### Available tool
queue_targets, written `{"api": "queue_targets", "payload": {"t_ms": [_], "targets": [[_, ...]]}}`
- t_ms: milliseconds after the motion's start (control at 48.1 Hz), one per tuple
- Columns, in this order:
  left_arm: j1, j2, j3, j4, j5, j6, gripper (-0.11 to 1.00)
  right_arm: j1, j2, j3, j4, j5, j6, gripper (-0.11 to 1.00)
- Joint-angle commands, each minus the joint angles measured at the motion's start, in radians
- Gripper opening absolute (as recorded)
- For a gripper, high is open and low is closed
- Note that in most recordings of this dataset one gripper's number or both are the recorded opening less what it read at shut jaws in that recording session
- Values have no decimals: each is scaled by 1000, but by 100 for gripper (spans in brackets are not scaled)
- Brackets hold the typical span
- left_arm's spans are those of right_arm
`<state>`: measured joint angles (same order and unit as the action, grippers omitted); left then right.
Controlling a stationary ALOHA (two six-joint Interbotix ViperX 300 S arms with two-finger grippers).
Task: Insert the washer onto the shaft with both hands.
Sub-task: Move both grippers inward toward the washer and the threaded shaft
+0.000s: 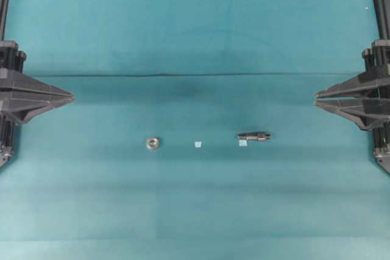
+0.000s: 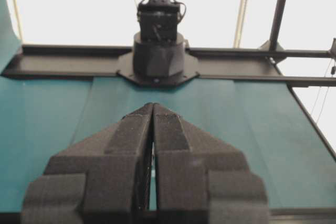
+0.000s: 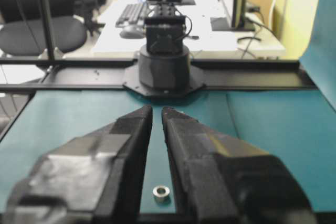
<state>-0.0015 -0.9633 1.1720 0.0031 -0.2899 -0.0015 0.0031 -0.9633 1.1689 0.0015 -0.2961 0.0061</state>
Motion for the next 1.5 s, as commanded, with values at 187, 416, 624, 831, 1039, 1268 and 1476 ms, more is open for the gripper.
{"api": "queue_targets", "payload": {"t_ms": [187,416,624,831,1039,1268,1476], "targets": [[-17,92,-77,12,104,-34,3,0,3,-35,40,164,35,-8],[-17,164,-132,14,232,-37,2,0,-2,-67,40,324,89,-10],[-18,262,-213,12,348,-37,2,-5,37,-107,40,436,140,-10],[-17,350,-291,14,445,-38,3,-12,120,-161,40,561,156,-10],[-17,430,-344,14,555,-40,2,-12,221,-202,25,637,155,-10],[-17,529,-413,12,669,-58,2,-14,341,-244,18,693,153,-10],[-17,624,-466,14,758,-58,2,-14,413,-281,17,765,149,-10]]}}
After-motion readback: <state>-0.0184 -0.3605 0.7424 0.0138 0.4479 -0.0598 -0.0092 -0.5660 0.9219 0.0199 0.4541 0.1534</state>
